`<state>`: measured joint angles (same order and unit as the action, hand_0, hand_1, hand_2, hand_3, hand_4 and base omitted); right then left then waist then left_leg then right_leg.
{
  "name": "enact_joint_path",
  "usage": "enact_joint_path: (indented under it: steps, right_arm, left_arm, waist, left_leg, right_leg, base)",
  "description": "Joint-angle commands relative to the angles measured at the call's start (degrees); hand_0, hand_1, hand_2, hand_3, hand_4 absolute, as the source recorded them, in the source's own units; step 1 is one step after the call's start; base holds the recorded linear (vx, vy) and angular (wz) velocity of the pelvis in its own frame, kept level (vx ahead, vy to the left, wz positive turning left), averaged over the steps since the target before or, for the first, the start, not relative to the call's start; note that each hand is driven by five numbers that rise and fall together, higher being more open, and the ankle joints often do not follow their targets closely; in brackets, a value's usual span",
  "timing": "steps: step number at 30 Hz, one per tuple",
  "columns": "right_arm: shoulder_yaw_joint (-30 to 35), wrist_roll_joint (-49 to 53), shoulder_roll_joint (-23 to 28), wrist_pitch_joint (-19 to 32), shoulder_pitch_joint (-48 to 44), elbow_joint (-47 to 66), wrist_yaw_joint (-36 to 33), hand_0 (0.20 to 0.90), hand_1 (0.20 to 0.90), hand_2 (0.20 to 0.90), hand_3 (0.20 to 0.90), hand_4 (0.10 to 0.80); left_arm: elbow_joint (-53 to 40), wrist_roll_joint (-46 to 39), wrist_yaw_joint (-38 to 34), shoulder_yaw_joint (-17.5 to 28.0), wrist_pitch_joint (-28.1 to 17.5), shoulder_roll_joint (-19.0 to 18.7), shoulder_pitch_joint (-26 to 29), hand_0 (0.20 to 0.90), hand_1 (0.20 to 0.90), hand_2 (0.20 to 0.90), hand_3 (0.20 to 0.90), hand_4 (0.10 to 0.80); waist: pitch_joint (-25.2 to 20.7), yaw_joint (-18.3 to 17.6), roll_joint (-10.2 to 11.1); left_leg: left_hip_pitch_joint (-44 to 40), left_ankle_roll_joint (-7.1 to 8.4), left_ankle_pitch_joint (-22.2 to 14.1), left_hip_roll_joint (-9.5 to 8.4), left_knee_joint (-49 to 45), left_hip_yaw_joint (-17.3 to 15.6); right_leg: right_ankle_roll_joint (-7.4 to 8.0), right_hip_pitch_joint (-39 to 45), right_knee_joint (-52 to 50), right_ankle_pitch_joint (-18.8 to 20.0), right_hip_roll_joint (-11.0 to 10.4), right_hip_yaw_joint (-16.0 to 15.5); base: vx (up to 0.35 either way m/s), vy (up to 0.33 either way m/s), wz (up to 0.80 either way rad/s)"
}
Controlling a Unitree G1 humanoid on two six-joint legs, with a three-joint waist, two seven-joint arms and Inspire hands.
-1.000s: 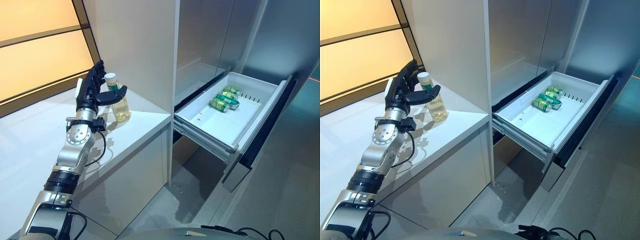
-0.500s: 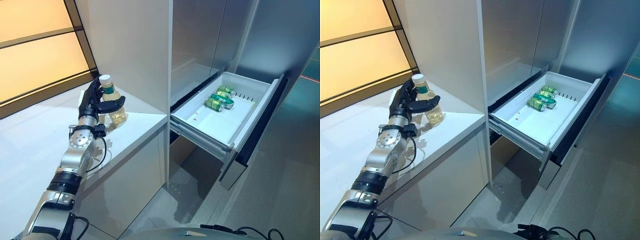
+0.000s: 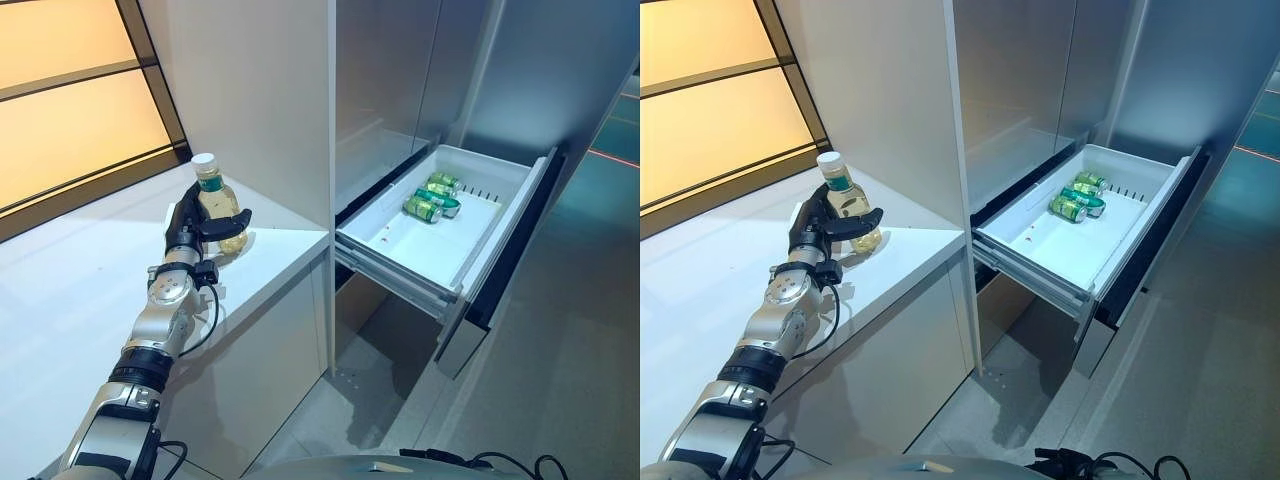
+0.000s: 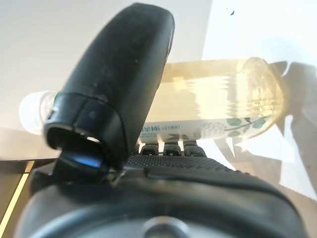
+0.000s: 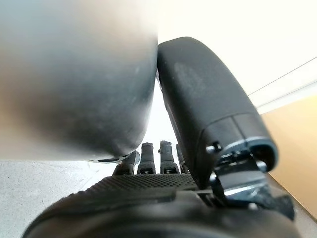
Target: Put drinks into fridge and close the fridge
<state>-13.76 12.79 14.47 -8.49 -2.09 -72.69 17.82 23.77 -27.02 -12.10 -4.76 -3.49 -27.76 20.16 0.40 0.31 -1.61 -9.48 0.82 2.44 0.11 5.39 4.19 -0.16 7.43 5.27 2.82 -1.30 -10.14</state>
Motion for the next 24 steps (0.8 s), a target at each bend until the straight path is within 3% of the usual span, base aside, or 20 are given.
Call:
enact_joint_path:
  steps: [1, 4, 5, 6, 7, 9, 11, 12, 14, 15, 16, 19, 24]
  right_arm:
    - [-2.6, -1.4, -1.0, -2.0, 1.4, -3.0, 2.4, 0.9, 0.9, 0.9, 0.9, 0.8]
    - [-2.7, -1.4, -1.1, -1.9, 1.5, -3.1, 2.2, 0.9, 0.9, 0.9, 0.9, 0.8]
    - [-2.7, -1.3, -1.1, -1.8, 1.6, -3.2, 2.2, 0.9, 0.9, 0.9, 0.9, 0.8]
    - [-2.8, -1.2, -1.1, -1.7, 1.7, -3.2, 2.2, 0.9, 0.9, 0.9, 0.9, 0.8]
    - [-3.0, -1.1, -1.1, -1.7, 1.7, -3.2, 2.3, 0.9, 0.9, 0.9, 0.9, 0.8]
    - [-2.9, -1.1, -1.1, -1.6, 1.9, -3.1, 2.3, 0.9, 0.9, 0.9, 0.9, 0.8]
    - [-2.9, -1.3, -1.3, -1.4, 2.0, -3.2, 2.2, 0.9, 0.9, 0.9, 0.9, 0.8]
    - [-2.8, -1.6, -1.4, -1.1, 2.2, -3.4, 2.1, 0.9, 0.9, 0.9, 0.9, 0.8]
    - [-2.9, -1.6, -1.6, -0.8, 2.2, -3.6, 2.1, 0.9, 0.9, 0.9, 0.9, 0.8]
    - [-2.9, -1.7, -1.6, -0.7, 2.2, -3.7, 2.2, 0.9, 0.9, 0.9, 0.9, 0.8]
    - [-3.0, -1.7, -1.6, -0.5, 2.3, -3.9, 2.3, 0.9, 0.9, 0.9, 0.9, 0.8]
    - [-3.2, -2.0, -1.8, -0.4, 2.2, -4.0, 2.5, 0.9, 0.9, 0.9, 0.9, 0.8]
    - [-3.2, -2.2, -2.0, -0.2, 2.1, -4.3, 2.5, 0.9, 0.9, 0.9, 0.9, 0.8]
  left_arm:
    - [-0.2, 0.7, -1.6, 2.4, -6.3, -2.0, 7.3, 0.9, 0.9, 0.9, 0.9, 0.8]
    - [0.9, -0.1, -2.3, 2.6, -8.2, -2.0, 7.7, 0.9, 0.9, 0.9, 0.9, 0.8]
    - [1.0, -0.6, -2.5, 2.7, -8.9, -2.0, 7.8, 0.801, 0.801, 0.801, 0.785, 0.685]
    - [1.3, -1.8, -2.7, 2.8, -10.6, -2.2, 7.9, 0.74, 0.74, 0.74, 0.713, 0.613]
    - [0.2, -5.1, -3.9, 3.7, -15.1, -2.0, 8.3, 0.571, 0.571, 0.571, 0.516, 0.416]
    - [-1.8, -7.0, -4.1, 4.8, -18.4, -1.1, 8.0, 0.608, 0.608, 0.608, 0.56, 0.46]
    - [-4.4, -7.8, -4.1, 5.7, -21.0, 0.2, 7.5, 0.721, 0.721, 0.721, 0.691, 0.591]
    - [-6.5, -6.6, -4.6, 6.2, -21.9, 1.2, 7.0, 0.566, 0.566, 0.566, 0.51, 0.41]
    - [-8.1, -5.2, -5.5, 6.3, -22.9, 1.6, 7.0, 0.505, 0.505, 0.505, 0.439, 0.339]
    - [-8.6, -4.5, -5.9, 6.3, -23.1, 1.7, 7.0, 0.505, 0.505, 0.505, 0.439, 0.339]
    - [-9.7, -3.3, -6.9, 6.3, -23.6, 1.6, 7.2, 0.3, 0.3, 0.3, 0.2, 0.1]
    - [-11.4, -1.7, -8.8, 6.3, -25.0, 1.3, 7.5, 0.3, 0.3, 0.3, 0.2, 0.1]
    - [-13.2, -0.6, -8.3, 5.9, -23.5, 1.1, 7.4, 0.3, 0.3, 0.3, 0.2, 0.1]
  waist:
    - [-1.5, -0.5, 0.8]
    - [-1.6, -0.7, 0.8]
    - [-1.6, -0.7, 0.8]
    - [-1.6, -0.7, 0.9]
    - [-1.6, -0.7, 1.0]
    - [-1.6, -0.7, 1.1]
    - [-1.5, -0.7, 1.1]
    - [-1.4, -0.7, 1.2]
    - [-1.4, -0.7, 1.2]
    - [-1.4, -0.6, 1.3]
    - [-1.5, -0.6, 1.3]
    - [-1.7, -0.6, 1.2]
    - [-2.0, -0.5, 1.1]
  left_leg:
    - [-0.3, -2.73, -3.9, -3.03, -0.4, -4.1]
    - [-0.3, -2.76, -4.0, -3.06, -0.4, -4.2]
    - [-0.4, -2.76, -4.0, -3.07, -0.4, -4.2]
    - [-0.4, -2.75, -4.0, -3.09, -0.4, -4.2]
    - [-0.3, -2.73, -4.0, -3.1, -0.4, -4.1]
    - [-0.4, -2.72, -4.1, -3.08, -0.4, -4.1]
    - [-0.4, -2.72, -4.1, -3.05, -0.4, -4.0]
    - [-0.4, -2.71, -4.1, -3.03, -0.4, -3.9]
    - [-0.5, -2.71, -4.2, -3.04, -0.4, -3.7]
    - [-0.5, -2.71, -4.2, -3.05, -0.4, -3.6]
    - [-0.5, -2.72, -4.2, -3.07, -0.4, -3.5]
    - [-0.5, -2.7, -4.3, -3.11, -0.4, -3.4]
    - [-0.4, -2.66, -4.3, -3.09, -0.4, -3.3]
  right_leg:
    - [1.9, 1.2, -3.8, -4.7, 0.4, 4.5]
    - [1.94, 1.2, -3.8, -4.7, 0.4, 4.6]
    - [1.96, 1.2, -3.8, -4.7, 0.4, 4.6]
    - [1.99, 1.3, -3.8, -4.7, 0.4, 4.6]
    - [1.94, 1.2, -3.8, -4.7, 0.4, 4.6]
    - [1.82, 1.3, -3.9, -4.8, 0.4, 4.7]
    - [1.71, 1.3, -3.9, -4.8, 0.5, 4.8]
    - [1.58, 1.3, -4.0, -4.9, 0.5, 4.9]
    - [1.53, 1.3, -4.0, -5.0, 0.5, 4.8]
    - [1.5, 1.3, -4.0, -5.0, 0.6, 4.8]
    - [1.44, 1.3, -4.0, -5.0, 0.6, 4.8]
    - [1.36, 1.4, -4.0, -5.1, 0.6, 4.8]
    - [1.33, 1.5, -3.8, -5.2, 0.6, 4.7]
  base:
    - [0.0, 0.0, 0.0]
    - [0.0, 0.0, 0.0]
    - [0.0, 0.0, 0.0]
    - [0.0, 0.0, 0.0]
    - [0.0, 0.0, 0.0]
    - [0.0, 0.0, 0.0]
    - [0.0, 0.0, 0.0]
    - [0.0, 0.0, 0.0]
    - [0.0, 0.0, 0.0]
    - [0.0, 0.0, 0.0]
    - [0.0, 0.0, 0.0]
    - [0.0, 0.0, 0.0]
    - [0.0, 0.0, 0.0]
